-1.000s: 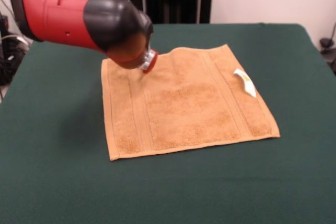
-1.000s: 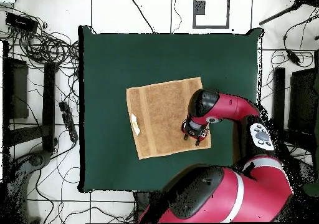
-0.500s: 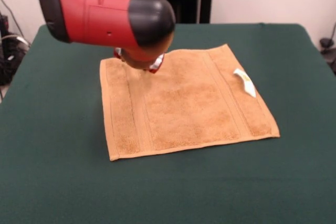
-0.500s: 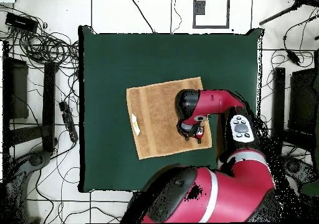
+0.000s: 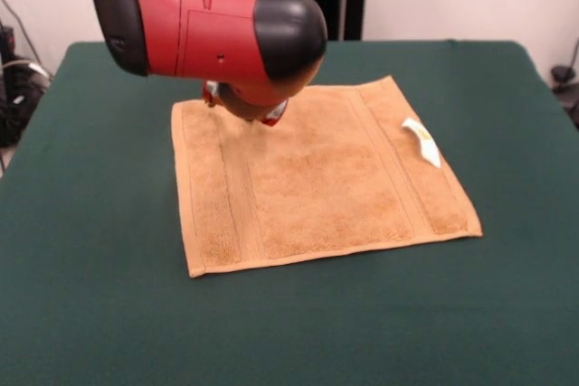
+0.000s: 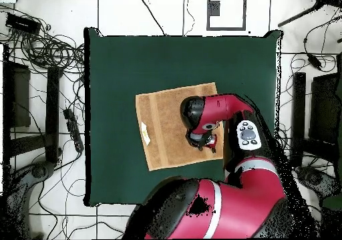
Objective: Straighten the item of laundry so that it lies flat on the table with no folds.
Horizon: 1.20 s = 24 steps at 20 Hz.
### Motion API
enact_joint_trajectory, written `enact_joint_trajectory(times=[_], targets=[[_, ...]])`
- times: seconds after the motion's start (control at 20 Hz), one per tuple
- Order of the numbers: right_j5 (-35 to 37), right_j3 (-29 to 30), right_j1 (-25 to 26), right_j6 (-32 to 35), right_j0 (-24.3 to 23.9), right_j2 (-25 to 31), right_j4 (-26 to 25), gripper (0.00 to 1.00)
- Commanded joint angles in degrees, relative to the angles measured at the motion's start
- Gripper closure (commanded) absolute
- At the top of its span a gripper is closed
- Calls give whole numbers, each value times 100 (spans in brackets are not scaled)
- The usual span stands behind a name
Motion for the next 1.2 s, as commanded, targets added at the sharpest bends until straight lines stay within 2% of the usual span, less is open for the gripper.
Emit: enact_joint_trajectory(times=[0.05,0.5,0.7,0.95,1.2], targets=[[-407,-361,536,-1732,47,270,-978,0],[-273,-557,622,-1869,37,231,-1304,0],[-158,-379,402,-1862,59,212,-1353,0],[514,34,-229,-1828,13,304,-892,0],[1467,404,-611,-1525,-224,617,29,0]])
